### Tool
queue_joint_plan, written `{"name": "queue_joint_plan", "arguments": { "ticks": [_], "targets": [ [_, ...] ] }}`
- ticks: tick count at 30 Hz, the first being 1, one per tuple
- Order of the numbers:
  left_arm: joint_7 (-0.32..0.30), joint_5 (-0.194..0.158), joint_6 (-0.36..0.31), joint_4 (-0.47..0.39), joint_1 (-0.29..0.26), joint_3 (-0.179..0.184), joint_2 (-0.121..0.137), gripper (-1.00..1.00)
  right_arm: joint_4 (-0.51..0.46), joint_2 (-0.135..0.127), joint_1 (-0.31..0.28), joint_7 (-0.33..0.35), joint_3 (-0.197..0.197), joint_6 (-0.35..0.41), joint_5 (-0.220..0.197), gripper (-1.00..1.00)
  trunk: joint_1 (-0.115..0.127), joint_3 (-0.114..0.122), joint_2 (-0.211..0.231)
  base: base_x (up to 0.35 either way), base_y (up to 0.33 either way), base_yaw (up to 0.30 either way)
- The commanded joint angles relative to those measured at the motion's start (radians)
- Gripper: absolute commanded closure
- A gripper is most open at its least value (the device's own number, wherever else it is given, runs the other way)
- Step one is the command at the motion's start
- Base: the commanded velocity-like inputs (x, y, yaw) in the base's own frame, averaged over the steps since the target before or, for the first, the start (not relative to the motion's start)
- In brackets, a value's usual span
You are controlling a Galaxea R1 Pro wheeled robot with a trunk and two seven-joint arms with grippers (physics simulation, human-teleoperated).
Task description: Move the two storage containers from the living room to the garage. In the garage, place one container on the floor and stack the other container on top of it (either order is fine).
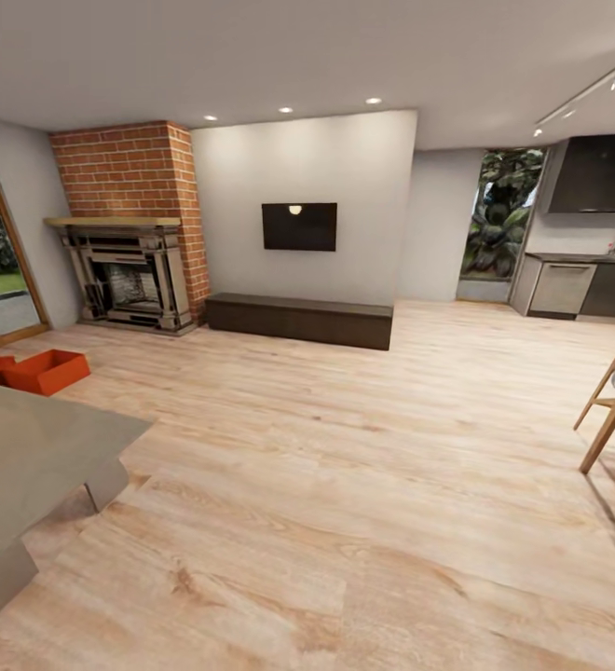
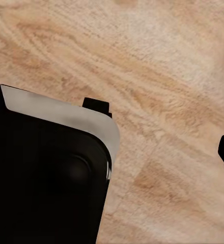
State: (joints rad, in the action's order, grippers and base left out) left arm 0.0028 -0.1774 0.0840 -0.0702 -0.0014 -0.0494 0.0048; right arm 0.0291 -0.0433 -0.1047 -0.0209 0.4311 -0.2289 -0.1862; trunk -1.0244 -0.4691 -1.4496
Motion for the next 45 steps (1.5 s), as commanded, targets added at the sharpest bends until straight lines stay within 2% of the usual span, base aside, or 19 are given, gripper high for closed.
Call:
{"name": "queue_joint_plan", "arguments": {
  "ticks": [1, 45],
  "targets": [
    [0.000, -0.003, 0.002, 0.000, 0.000, -0.004, 0.000, -1.00, 0.003, 0.000, -0.001, -0.001, 0.009, -0.006, -0.009, -1.00, -0.001, -0.001, 0.000, 0.324, 0.000, 0.000],
    [0.005, -0.001, 0.010, 0.000, 0.000, -0.006, -0.002, -1.00, 0.003, 0.000, -0.001, -0.001, 0.009, -0.006, -0.010, -1.00, -0.001, -0.001, 0.000, 0.324, 0.000, 0.000]
  ]
}}
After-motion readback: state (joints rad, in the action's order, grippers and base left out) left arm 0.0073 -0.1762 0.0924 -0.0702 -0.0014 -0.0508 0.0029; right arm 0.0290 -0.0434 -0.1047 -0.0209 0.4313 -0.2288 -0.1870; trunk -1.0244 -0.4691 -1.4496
